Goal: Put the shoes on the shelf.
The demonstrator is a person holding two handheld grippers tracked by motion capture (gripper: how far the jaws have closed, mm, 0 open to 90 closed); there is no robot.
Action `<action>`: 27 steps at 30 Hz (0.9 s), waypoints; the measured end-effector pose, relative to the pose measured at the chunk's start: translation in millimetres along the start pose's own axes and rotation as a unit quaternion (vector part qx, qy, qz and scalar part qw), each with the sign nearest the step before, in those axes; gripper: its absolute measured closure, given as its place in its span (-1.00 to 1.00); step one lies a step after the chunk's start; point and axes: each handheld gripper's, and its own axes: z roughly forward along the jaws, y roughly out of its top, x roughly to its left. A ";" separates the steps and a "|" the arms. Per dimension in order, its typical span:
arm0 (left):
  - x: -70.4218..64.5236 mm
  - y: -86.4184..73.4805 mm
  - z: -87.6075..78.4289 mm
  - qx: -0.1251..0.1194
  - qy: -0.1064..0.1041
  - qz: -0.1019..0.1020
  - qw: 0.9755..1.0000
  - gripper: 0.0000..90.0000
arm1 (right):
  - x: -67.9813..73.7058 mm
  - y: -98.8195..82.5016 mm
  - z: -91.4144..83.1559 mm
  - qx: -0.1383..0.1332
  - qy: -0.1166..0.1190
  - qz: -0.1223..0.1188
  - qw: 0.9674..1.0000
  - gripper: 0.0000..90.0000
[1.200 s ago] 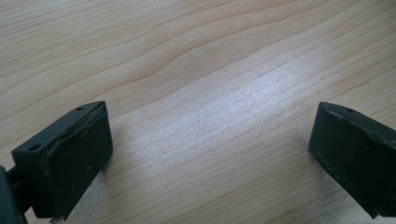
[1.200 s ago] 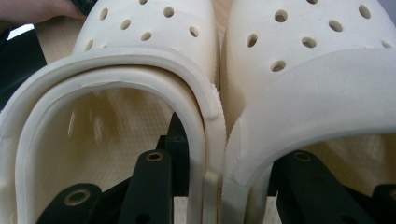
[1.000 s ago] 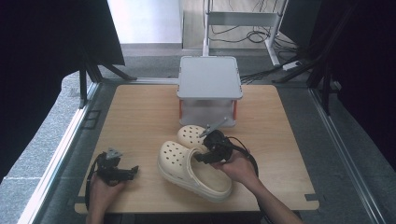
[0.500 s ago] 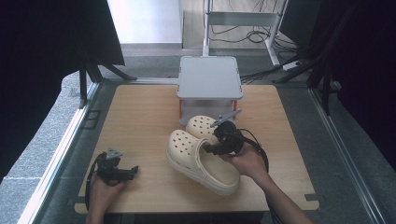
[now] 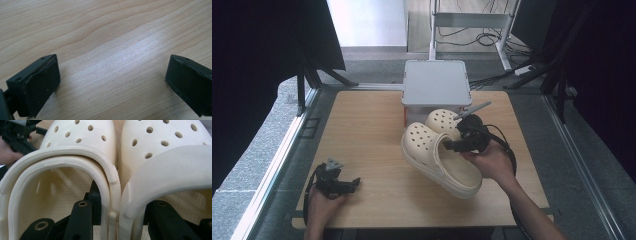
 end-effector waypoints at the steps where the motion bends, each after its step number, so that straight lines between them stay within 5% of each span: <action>1: 0.0 0.0 0.0 0.000 0.000 0.000 1.000 -1.00 | -1.0 2.4 -3.3 -0.002 -0.002 0.001 1.000 0.47; 12: 0.2 0.2 -0.3 0.002 -0.002 0.000 1.000 -1.00 | -18.7 39.5 -18.1 -0.021 -0.047 0.029 0.998 0.47; 27: 0.3 0.2 -0.3 0.002 -0.002 0.000 1.000 -1.00 | -53.3 101.4 12.6 -0.022 -0.097 0.101 0.990 0.48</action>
